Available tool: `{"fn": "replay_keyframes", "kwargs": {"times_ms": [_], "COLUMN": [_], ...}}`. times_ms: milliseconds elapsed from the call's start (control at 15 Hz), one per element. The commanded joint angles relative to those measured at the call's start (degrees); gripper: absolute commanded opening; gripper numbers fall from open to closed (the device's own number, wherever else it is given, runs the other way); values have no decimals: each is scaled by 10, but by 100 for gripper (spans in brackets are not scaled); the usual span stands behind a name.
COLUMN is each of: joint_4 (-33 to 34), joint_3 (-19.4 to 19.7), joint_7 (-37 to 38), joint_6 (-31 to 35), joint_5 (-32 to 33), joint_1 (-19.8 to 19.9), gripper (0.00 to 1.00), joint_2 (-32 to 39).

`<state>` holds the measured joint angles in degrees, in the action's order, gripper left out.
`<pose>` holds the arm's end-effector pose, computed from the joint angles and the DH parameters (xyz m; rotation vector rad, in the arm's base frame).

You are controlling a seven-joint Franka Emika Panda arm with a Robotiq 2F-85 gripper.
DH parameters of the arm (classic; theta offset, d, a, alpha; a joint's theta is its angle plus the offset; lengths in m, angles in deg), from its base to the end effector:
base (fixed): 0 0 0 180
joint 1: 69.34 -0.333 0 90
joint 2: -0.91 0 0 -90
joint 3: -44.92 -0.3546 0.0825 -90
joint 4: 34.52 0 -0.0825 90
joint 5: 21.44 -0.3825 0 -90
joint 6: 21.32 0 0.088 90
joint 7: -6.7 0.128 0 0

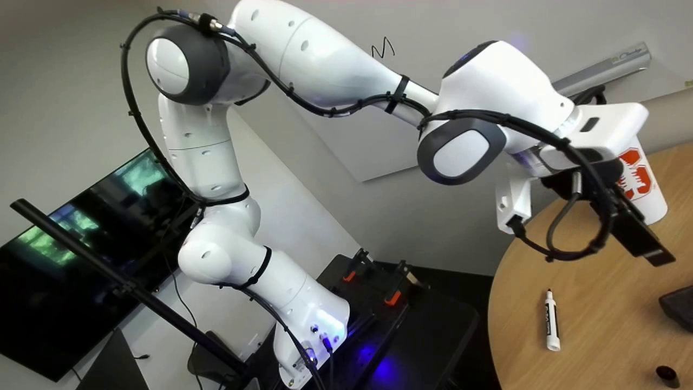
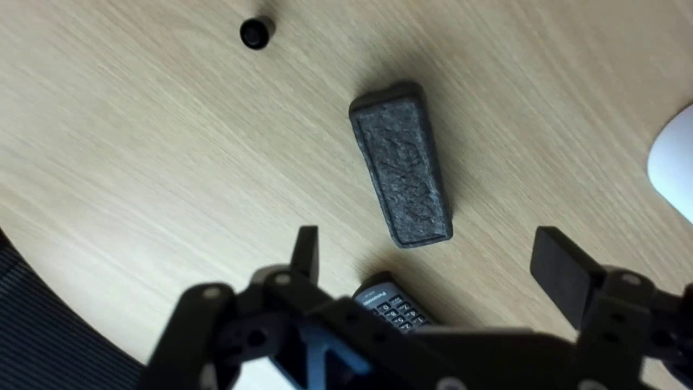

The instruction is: Move the black eraser to the right

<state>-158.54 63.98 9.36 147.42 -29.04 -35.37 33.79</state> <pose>0.3592 -0.4867 0.1783 2.5336 -1.4303 0.2441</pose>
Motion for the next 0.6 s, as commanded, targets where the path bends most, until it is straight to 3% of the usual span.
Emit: {"fn": "replay_keyframes", "kwargs": {"times_ms": [0, 533], "joint_4": [-106, -197], "joint_3": [41, 189], "joint_7": [53, 206], "joint_6": [-6, -9], "joint_5": [-1, 78], "joint_1": [-75, -293], "gripper": [100, 100], "joint_2": [-103, -179]}}
